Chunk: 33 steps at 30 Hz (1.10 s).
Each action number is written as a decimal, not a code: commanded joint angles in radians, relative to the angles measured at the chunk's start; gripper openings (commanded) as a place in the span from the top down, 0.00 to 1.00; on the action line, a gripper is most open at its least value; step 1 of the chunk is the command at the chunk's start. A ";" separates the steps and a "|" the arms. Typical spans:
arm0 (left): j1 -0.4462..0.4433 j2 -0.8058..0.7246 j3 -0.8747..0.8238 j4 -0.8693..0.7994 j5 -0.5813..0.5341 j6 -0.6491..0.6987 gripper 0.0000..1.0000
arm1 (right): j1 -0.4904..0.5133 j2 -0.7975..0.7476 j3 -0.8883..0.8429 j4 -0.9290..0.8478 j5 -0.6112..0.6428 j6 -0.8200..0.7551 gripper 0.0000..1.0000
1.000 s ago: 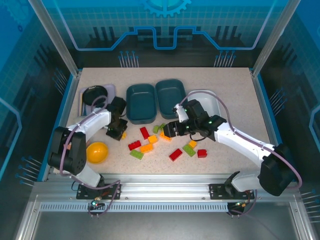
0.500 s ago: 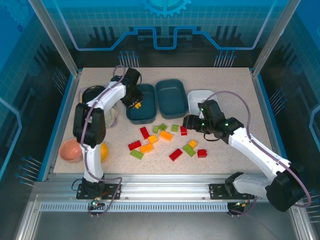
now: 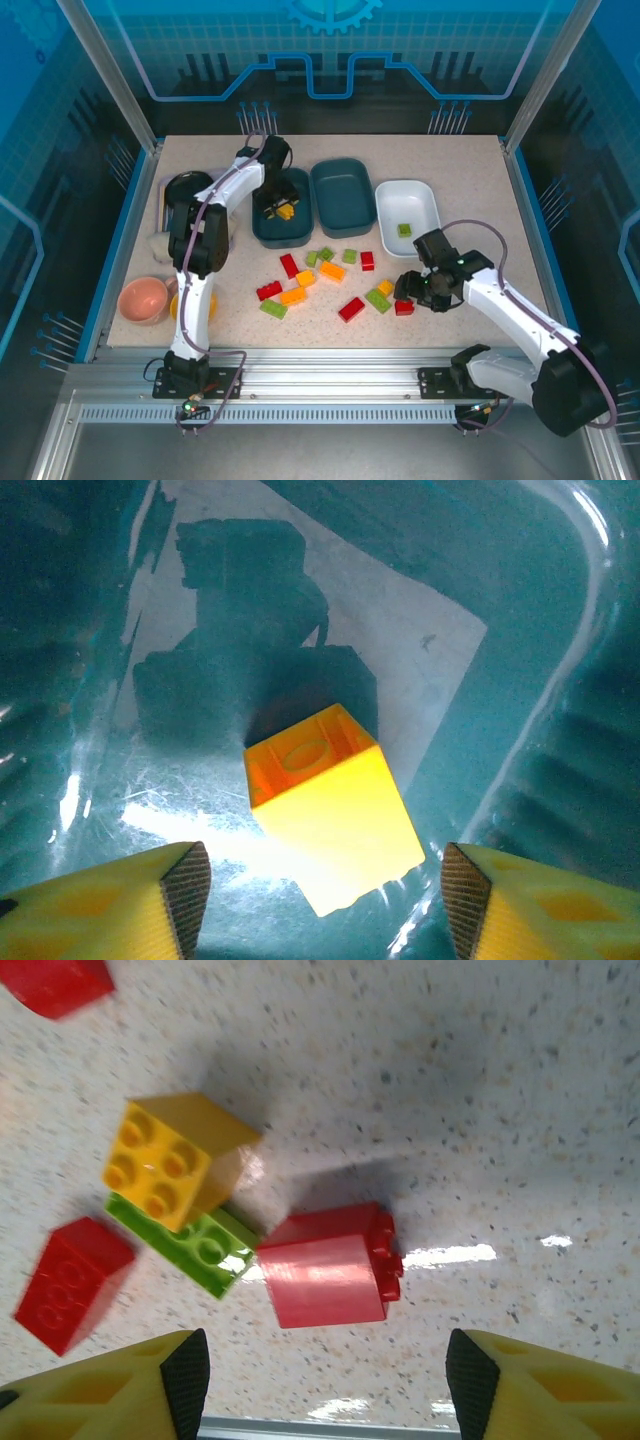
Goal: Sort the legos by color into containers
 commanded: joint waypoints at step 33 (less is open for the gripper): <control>-0.255 -1.001 -0.926 0.457 0.321 -0.042 0.20 | 0.143 0.109 0.237 -0.037 0.173 -0.128 0.74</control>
